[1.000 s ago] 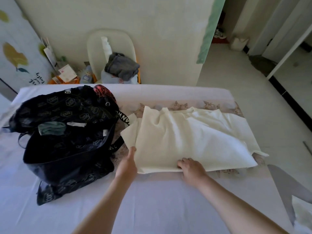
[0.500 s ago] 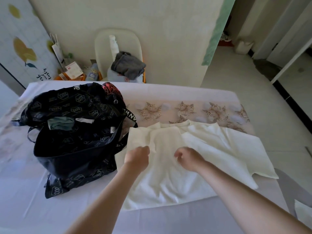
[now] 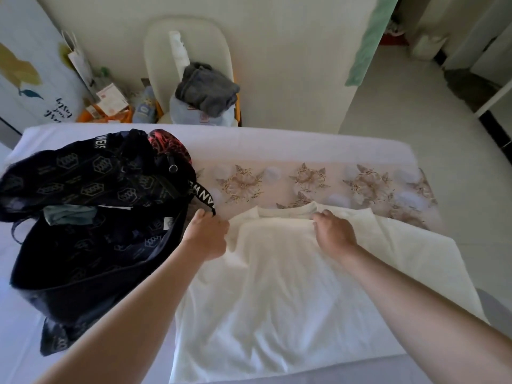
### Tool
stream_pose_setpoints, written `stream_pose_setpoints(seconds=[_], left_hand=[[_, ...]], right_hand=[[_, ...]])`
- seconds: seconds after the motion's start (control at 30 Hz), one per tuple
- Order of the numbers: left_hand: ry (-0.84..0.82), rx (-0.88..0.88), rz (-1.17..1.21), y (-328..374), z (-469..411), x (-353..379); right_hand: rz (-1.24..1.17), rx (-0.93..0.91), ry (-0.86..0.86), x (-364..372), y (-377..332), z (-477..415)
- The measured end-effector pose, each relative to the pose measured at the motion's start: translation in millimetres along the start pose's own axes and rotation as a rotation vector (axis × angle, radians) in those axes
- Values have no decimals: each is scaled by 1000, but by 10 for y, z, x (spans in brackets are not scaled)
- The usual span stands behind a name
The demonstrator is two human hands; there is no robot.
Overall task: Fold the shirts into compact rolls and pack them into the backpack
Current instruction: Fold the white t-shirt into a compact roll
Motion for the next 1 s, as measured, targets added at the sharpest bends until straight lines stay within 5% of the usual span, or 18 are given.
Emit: stream_pose_setpoints(seconds=[0.13, 0.27, 0.37, 0.47, 0.6, 0.7, 0.83, 1.0], left_hand=[[89, -210, -118, -236, -25, -210], [60, -452, -143, -192, 45, -291], [316, -100, -49, 326, -170, -354], [196, 224, 176, 817, -341, -121], [-67, -23, 248, 817, -408, 300], [86, -57, 252, 997, -516, 87], [363, 92, 372, 1502, -709, -303], [445, 233, 440, 1988, -928, -382]], right_hand=[[-156, 173, 126, -101, 359, -203], [-266, 122, 197, -74, 272, -77], [-276, 0, 132, 123, 101, 230], [-343, -81, 80, 251, 122, 469], [-415, 125, 340, 15, 727, 445], [-384, 202, 234, -71, 1148, 234], [-111, 48, 123, -72, 1241, -77], [25, -88, 230, -164, 1314, -384]])
Point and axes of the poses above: each hand's wrist, its own z-axis away from the middle knuckle, its own x-axis out of the palm, y = z × x, the point moved 7 cm from there along -z, towards the middle knuckle, and after that the axes turned 13 degrees about x, right-handed, at the moved point
